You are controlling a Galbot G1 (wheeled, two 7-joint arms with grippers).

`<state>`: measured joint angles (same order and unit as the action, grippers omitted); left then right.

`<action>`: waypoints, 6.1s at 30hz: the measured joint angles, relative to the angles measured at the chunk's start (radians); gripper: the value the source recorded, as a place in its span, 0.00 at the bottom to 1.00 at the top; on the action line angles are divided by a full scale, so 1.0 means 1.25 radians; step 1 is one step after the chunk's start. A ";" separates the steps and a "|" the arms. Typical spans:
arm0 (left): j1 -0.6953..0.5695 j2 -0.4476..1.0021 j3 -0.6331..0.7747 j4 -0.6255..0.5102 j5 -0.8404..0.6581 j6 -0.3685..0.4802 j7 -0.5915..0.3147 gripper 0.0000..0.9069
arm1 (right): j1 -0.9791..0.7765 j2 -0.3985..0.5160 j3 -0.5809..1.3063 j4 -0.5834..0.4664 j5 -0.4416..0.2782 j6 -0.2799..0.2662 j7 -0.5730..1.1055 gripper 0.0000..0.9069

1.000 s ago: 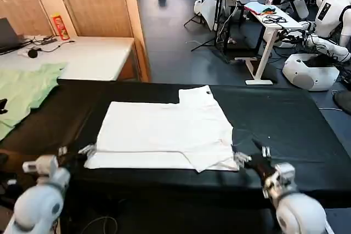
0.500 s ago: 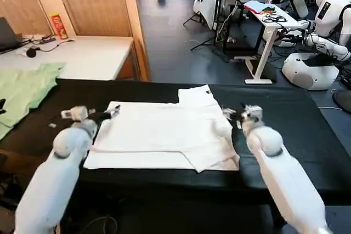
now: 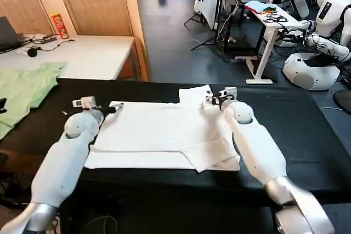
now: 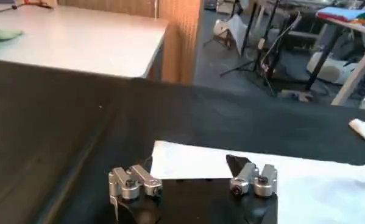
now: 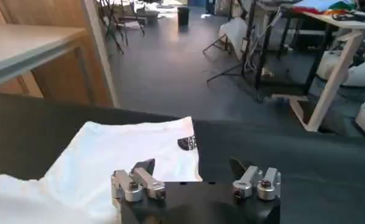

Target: Fold and organize the clothes.

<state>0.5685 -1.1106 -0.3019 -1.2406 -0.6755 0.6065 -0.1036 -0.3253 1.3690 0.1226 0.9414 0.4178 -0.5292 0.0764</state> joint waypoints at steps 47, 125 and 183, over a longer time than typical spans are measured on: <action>-0.085 -0.038 0.008 0.179 0.090 -0.052 0.051 0.17 | -0.008 0.021 0.035 -0.041 0.015 0.007 -0.045 0.01; 0.641 0.099 -0.302 -0.617 0.059 -0.030 0.002 0.97 | -0.665 -0.352 0.201 0.884 0.184 -0.097 0.056 0.97; 0.367 -0.034 -0.170 -0.314 0.167 -0.120 0.020 0.97 | -0.575 -0.118 0.224 0.650 -0.004 0.006 0.040 0.97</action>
<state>1.0278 -1.1535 -0.5138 -1.6331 -0.4670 0.4559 -0.0782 -1.0439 1.2214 0.4025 1.7542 0.4131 -0.5222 0.1269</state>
